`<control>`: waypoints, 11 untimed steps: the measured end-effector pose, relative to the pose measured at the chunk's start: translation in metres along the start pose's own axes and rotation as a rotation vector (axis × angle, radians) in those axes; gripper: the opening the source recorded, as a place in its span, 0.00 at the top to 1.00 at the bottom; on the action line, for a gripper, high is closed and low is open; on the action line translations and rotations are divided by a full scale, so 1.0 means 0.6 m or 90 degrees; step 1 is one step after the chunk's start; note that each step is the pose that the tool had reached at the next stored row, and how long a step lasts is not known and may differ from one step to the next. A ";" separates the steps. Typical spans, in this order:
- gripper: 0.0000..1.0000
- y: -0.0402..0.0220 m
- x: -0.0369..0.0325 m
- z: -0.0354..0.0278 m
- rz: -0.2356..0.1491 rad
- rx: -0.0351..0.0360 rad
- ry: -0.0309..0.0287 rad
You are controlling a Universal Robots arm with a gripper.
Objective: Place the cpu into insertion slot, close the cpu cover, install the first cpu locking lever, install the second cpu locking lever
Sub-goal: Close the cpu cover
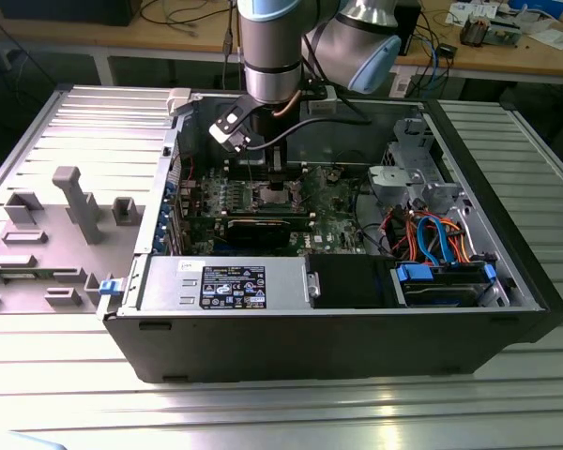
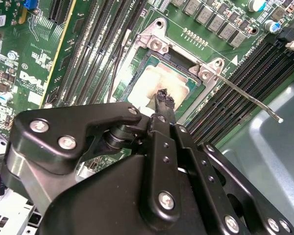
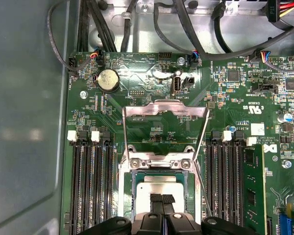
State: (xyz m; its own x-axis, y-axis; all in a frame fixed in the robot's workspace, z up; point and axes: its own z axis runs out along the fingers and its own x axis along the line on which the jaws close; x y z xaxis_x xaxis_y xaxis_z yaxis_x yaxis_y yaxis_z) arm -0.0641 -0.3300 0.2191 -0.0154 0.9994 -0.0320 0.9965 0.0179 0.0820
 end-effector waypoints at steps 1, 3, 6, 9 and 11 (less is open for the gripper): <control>0.89 0.000 0.000 0.000 0.000 0.0000 0.0000; 0.89 0.000 0.000 0.000 0.000 0.0001 0.0000; 0.89 0.001 0.000 0.000 0.000 0.0012 0.0001; 0.89 0.002 0.000 0.000 0.000 0.0068 0.0001; 0.89 0.003 0.000 0.000 0.000 0.0128 0.0003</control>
State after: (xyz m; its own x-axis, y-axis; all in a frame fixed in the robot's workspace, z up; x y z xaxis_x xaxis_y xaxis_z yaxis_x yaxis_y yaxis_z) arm -0.0622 -0.3299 0.2191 -0.0160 0.9994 -0.0316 0.9979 0.0180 0.0619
